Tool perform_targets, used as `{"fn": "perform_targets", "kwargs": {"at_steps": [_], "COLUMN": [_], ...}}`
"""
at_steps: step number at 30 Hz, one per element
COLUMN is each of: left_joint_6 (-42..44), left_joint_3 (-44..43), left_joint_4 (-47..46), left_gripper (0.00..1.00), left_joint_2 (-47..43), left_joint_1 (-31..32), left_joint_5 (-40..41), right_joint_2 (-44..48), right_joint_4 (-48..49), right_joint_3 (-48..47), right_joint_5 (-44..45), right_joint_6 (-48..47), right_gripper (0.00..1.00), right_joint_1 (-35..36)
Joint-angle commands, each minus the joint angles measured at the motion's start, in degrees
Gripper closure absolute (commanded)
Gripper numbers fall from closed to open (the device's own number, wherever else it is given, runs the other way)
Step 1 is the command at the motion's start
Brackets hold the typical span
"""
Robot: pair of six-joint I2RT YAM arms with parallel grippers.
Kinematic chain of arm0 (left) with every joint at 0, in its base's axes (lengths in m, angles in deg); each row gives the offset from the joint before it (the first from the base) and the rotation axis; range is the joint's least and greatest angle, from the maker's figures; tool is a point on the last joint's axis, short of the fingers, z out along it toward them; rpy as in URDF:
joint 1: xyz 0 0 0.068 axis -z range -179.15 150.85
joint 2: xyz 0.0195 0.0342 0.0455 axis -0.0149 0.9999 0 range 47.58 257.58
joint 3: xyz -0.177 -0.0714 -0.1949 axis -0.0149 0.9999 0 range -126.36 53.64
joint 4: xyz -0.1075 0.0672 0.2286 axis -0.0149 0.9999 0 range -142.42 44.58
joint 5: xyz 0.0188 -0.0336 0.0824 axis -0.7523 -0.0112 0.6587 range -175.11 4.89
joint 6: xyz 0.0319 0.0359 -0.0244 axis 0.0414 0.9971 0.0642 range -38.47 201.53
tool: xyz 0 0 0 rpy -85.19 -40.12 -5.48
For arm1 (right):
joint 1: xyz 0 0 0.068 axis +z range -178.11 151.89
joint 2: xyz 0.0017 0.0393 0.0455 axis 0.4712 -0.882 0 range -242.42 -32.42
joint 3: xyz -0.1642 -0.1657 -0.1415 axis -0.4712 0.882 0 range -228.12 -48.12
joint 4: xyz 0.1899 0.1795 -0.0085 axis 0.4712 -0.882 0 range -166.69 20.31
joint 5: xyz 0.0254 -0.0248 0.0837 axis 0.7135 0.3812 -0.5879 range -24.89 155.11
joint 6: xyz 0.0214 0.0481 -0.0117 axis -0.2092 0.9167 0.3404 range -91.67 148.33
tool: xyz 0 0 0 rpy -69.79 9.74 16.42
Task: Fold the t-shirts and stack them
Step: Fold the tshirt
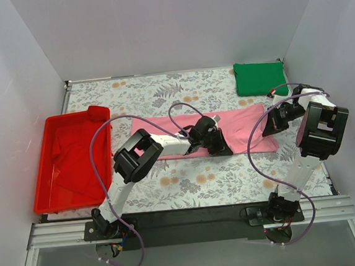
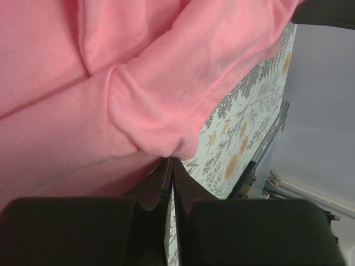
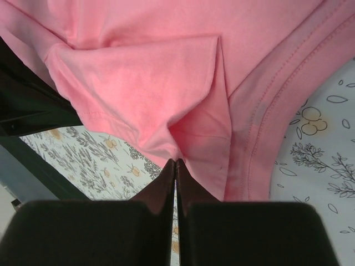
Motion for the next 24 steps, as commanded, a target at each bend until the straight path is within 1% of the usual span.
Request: {"fn": "perform_targets", "kwargs": {"at_steps": [1, 9, 13, 15, 17, 18, 22, 24], "left_joint_6": [0.9, 0.8, 1.0, 1.5, 0.5, 0.1, -0.7, -1.7], "left_joint_3": [-3.0, -2.0, -3.1, -3.2, -1.6, 0.2, 1.8, 1.5], "left_joint_4": [0.1, -1.0, -0.8, 0.4, 0.1, -0.3, 0.4, 1.5], "left_gripper": [1.0, 1.0, 1.0, 1.0, 0.83, 0.77, 0.65, 0.62], "left_joint_2": [-6.4, -7.8, -7.6, -7.5, -8.6, -9.0, -8.7, -7.4], "left_joint_1": [-0.7, -1.5, -2.7, -3.0, -2.6, -1.9, -0.6, -0.3], "left_joint_5": [0.0, 0.2, -1.1, -3.0, -3.5, -3.3, -1.3, -0.6], "right_joint_2": [1.7, 1.0, 0.9, 0.4, 0.0, 0.0, -0.3, -0.3], "right_joint_4": [-1.2, -1.5, -1.7, -1.8, -1.9, -2.2, -2.2, -2.2], "right_joint_3": [-3.2, -4.1, -5.0, -5.4, -5.8, -5.8, -5.8, -5.8], "right_joint_5": [-2.8, -2.6, -4.1, -3.9, -3.5, -3.4, -3.4, -3.5], "right_joint_6": [1.0, 0.8, 1.4, 1.4, 1.2, 1.1, 1.2, 1.3], "right_gripper": [0.99, 0.99, 0.99, 0.99, 0.99, 0.99, 0.99, 0.99], "right_joint_1": [-0.2, -0.2, -0.2, -0.2, -0.2, -0.2, -0.2, -0.2]}}
